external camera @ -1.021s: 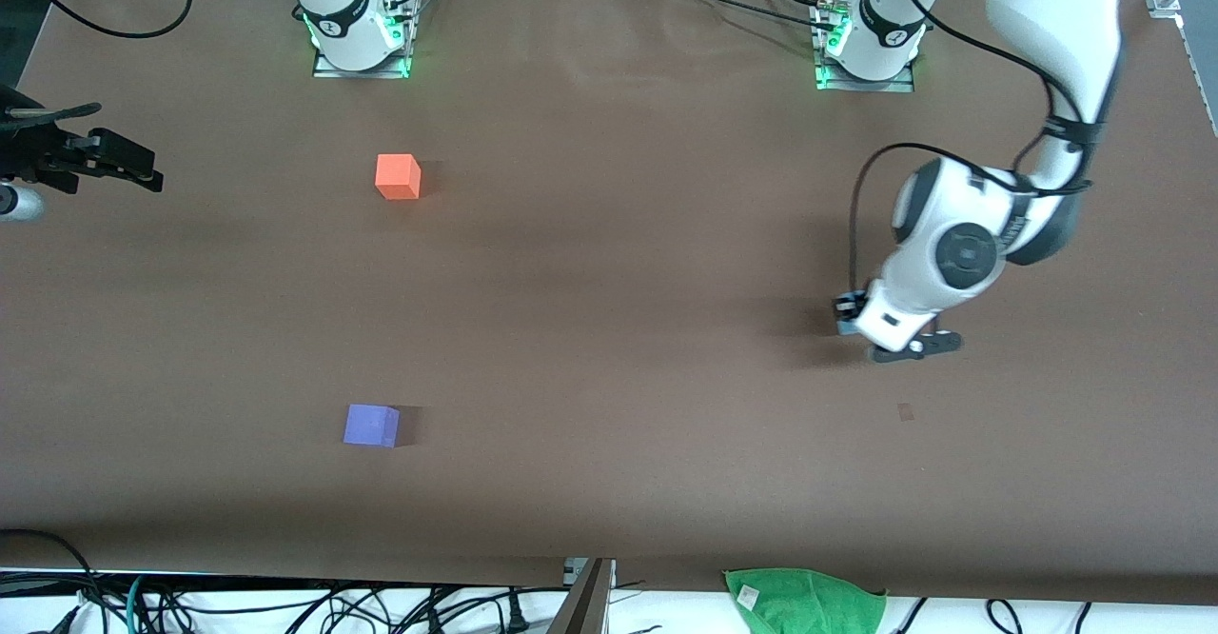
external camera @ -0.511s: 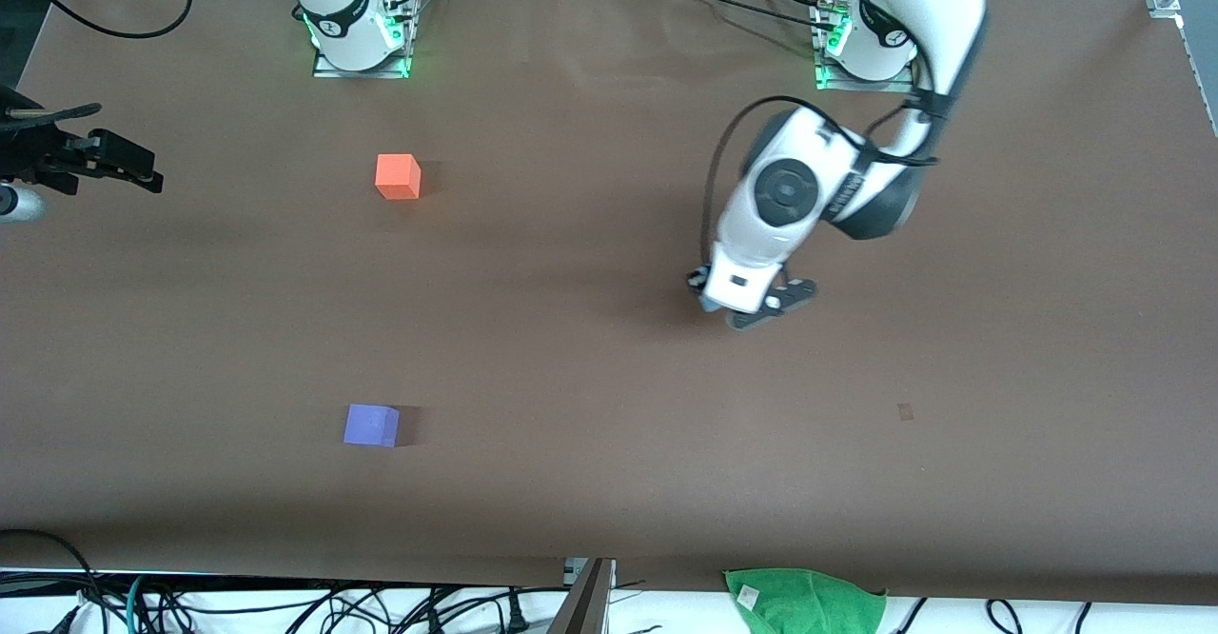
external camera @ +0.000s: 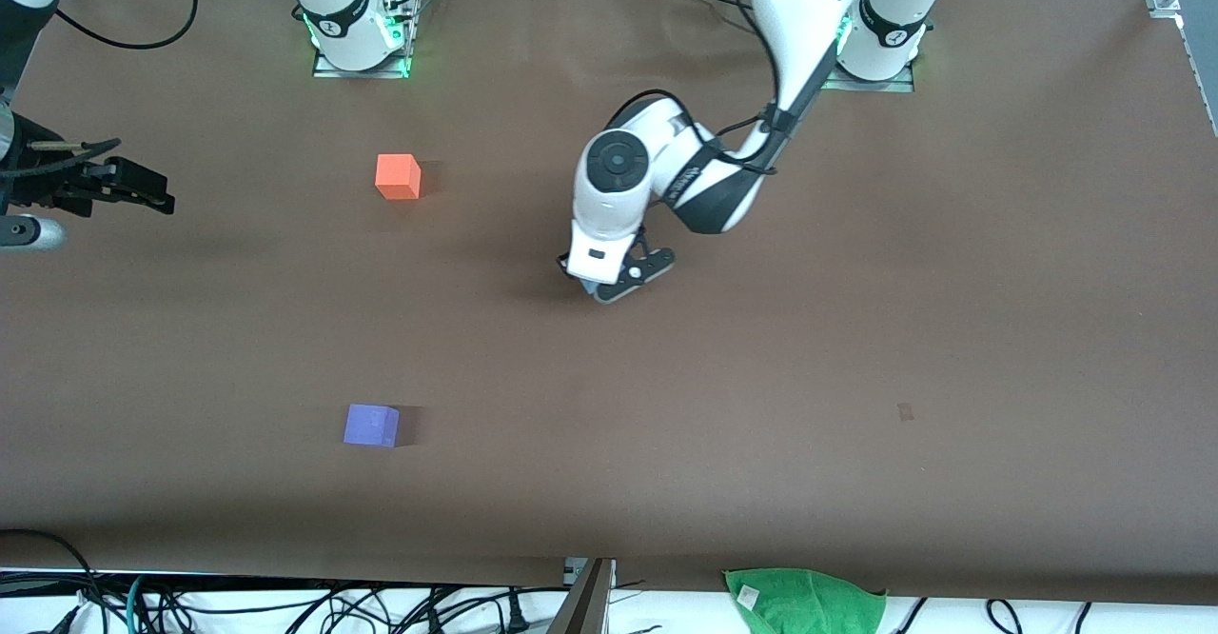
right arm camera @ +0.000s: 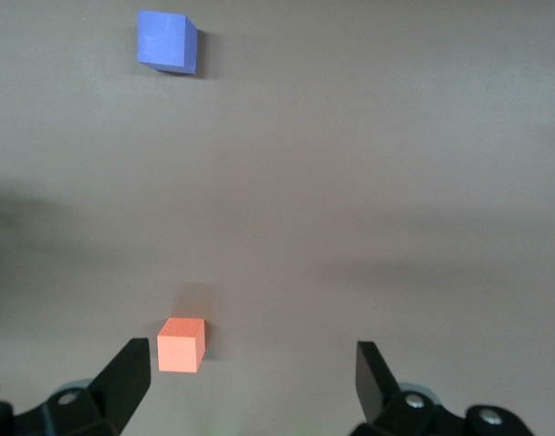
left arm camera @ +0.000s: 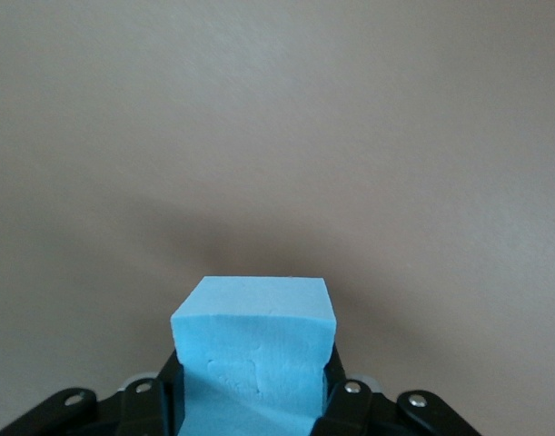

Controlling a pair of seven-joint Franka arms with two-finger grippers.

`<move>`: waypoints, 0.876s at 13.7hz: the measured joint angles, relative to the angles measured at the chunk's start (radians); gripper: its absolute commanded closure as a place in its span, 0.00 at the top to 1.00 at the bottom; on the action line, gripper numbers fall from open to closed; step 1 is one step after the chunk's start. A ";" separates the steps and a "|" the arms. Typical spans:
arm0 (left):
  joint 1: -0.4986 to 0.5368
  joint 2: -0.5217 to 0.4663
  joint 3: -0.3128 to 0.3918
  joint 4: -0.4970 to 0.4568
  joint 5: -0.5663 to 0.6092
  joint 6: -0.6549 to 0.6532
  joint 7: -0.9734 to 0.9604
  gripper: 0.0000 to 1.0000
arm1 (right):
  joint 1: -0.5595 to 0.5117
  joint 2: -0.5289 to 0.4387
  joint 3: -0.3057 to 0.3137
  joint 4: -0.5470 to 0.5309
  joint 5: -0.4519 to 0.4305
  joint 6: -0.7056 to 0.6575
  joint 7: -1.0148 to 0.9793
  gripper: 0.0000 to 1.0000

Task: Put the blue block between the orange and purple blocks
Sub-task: 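Carry the light-blue cube with the left gripper toward the table middle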

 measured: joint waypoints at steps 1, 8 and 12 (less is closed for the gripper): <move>-0.030 0.020 0.021 0.020 0.000 -0.001 -0.012 0.64 | -0.001 0.002 0.000 0.000 0.000 0.001 0.000 1.00; -0.119 0.076 0.108 0.056 0.002 -0.043 -0.024 1.00 | -0.009 0.030 0.000 0.000 0.000 0.001 -0.001 1.00; -0.045 0.026 0.137 0.092 0.006 -0.175 0.055 1.00 | -0.007 0.039 0.004 0.000 0.000 0.001 -0.002 1.00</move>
